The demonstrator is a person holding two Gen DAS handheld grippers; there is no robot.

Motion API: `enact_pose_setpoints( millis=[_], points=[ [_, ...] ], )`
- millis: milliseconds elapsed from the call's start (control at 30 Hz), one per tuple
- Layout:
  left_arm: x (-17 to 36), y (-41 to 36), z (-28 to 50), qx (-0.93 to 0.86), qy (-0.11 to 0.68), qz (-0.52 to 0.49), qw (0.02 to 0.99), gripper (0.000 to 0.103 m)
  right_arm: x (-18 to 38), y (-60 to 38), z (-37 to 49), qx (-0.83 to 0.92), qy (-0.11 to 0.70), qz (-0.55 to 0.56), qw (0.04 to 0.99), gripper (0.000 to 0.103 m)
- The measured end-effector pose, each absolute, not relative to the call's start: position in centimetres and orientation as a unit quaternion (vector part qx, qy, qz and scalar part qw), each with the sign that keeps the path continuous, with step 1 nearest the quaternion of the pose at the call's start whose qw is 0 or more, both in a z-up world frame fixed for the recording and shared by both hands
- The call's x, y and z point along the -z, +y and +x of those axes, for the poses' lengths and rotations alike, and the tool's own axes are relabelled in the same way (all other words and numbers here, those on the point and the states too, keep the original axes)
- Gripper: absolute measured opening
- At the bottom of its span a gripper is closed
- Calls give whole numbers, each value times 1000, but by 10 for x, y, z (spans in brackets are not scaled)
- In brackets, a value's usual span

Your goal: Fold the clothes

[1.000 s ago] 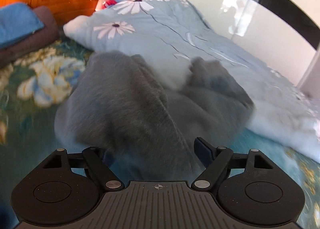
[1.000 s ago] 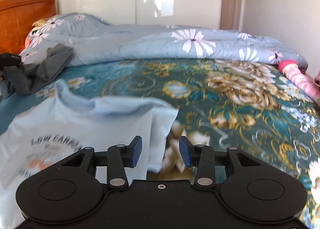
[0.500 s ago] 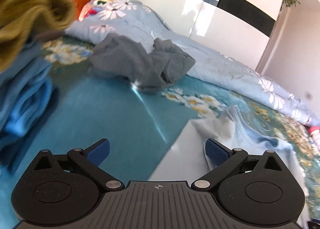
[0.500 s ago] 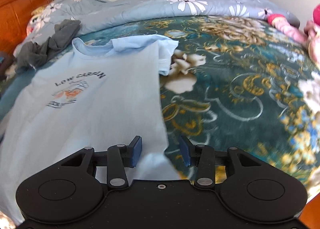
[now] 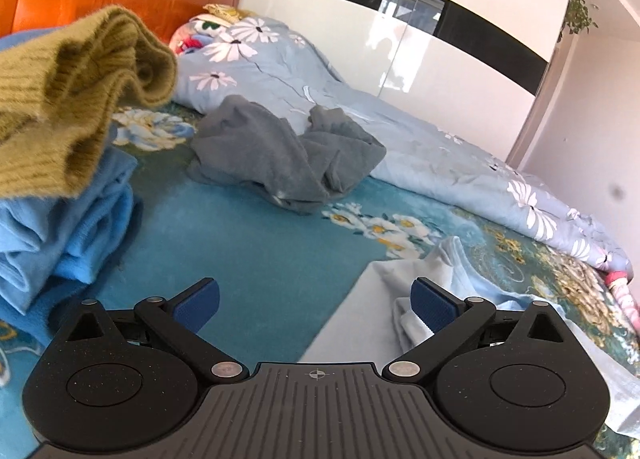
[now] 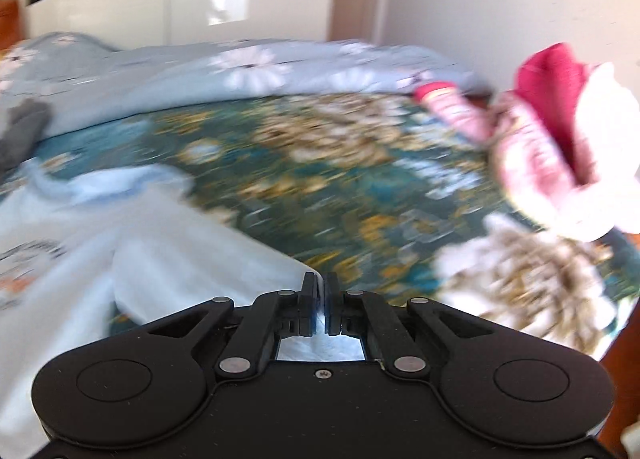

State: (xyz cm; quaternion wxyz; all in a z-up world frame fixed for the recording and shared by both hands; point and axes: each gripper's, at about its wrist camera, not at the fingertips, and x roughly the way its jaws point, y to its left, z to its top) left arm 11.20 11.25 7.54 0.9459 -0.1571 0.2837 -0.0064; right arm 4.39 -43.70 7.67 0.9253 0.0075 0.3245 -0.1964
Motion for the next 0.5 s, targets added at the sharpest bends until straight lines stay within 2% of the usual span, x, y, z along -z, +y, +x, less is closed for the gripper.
enact_pose_setpoints(
  millis=[267, 500],
  points=[
    [-71, 104, 120, 6, 294, -129, 947, 102, -70, -505, 69, 285, 335, -19, 898, 2],
    [-70, 100, 136, 2, 300, -111, 947, 102, -39, -534, 90, 289, 375, -10, 881, 3]
  ],
)
